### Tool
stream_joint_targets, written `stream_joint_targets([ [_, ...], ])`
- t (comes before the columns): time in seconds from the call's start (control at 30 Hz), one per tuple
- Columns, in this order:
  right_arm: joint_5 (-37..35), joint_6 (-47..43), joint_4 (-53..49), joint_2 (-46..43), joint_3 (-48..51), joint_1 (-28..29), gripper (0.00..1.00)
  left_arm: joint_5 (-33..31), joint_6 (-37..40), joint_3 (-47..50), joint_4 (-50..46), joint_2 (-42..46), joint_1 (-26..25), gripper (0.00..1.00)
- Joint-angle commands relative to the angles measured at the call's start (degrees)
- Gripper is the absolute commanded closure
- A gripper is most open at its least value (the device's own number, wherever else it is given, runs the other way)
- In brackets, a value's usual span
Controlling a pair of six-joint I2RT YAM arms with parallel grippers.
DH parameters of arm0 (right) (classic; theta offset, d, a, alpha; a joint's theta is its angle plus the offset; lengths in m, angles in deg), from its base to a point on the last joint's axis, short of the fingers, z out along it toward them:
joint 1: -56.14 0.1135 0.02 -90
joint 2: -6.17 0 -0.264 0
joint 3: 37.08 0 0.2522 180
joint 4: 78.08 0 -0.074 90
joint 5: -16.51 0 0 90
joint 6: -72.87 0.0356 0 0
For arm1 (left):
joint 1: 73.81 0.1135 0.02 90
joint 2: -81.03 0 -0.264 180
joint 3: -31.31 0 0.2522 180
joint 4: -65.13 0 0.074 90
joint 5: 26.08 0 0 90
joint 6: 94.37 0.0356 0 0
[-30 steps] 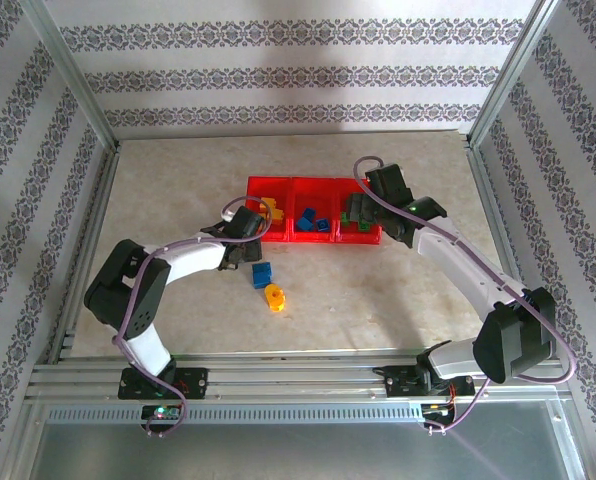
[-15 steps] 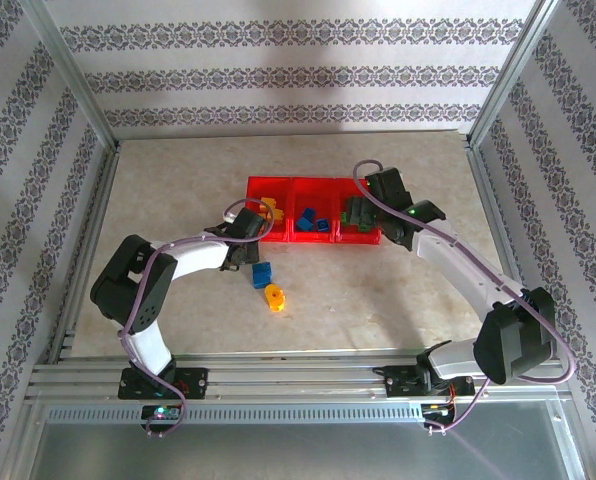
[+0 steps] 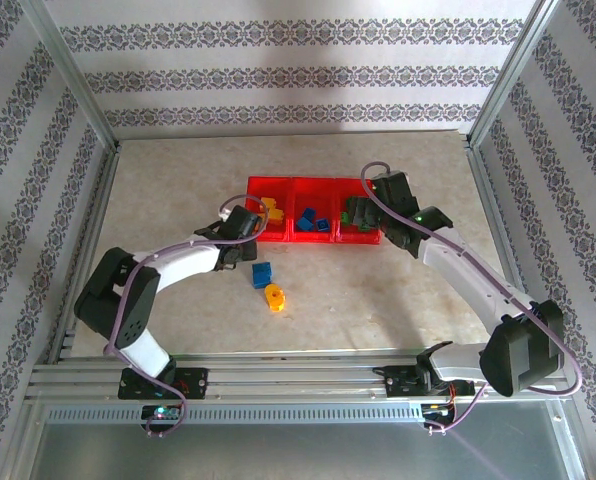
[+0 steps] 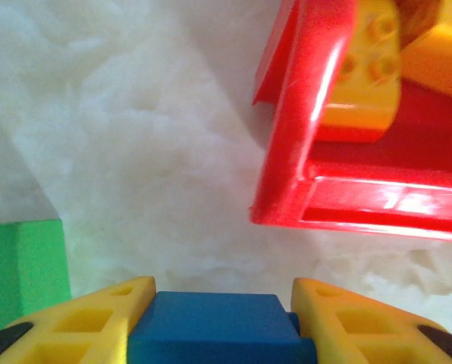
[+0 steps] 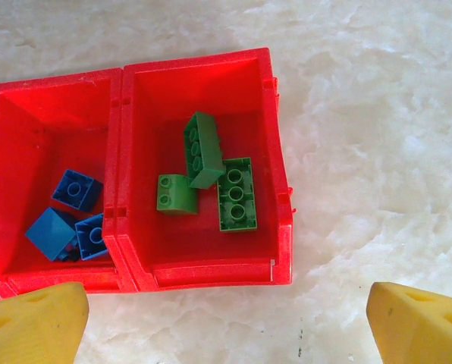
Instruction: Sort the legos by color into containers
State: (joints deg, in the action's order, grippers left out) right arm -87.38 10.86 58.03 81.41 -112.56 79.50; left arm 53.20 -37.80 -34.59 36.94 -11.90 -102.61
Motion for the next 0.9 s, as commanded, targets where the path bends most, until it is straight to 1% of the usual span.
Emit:
stream_joint_targets([
  [0.0,0.44,1.35,0.6,-1.57,1.31,-0.85,0.06,0.88,1.41,-0.52,-2.09,3.29,-0.69,0.55],
  [0.17,0.61,2.32,1.02,-2.25,2.52,-1.0,0.06,2.38,2.4,-3.6,-1.26,4.35,-2.68,0.55],
  [0.3,1.07,2.88,1.43,-2.81,3.33,-1.25,0.06,3.18,3.99,-8.28,-0.15,1.77,-4.63,0.55],
  [0.53,1.15,2.97,1.39,-4.37,4.31,-1.77,0.06,3.63,9.17,-20.44,-0.17,-6.68,-7.41,0.55],
  [0.87,1.32,3.23,1.39,-7.77,6.29,-2.88,0.05,4.21,12.92,-35.99,-3.7,-18.99,-8.27,0.55],
])
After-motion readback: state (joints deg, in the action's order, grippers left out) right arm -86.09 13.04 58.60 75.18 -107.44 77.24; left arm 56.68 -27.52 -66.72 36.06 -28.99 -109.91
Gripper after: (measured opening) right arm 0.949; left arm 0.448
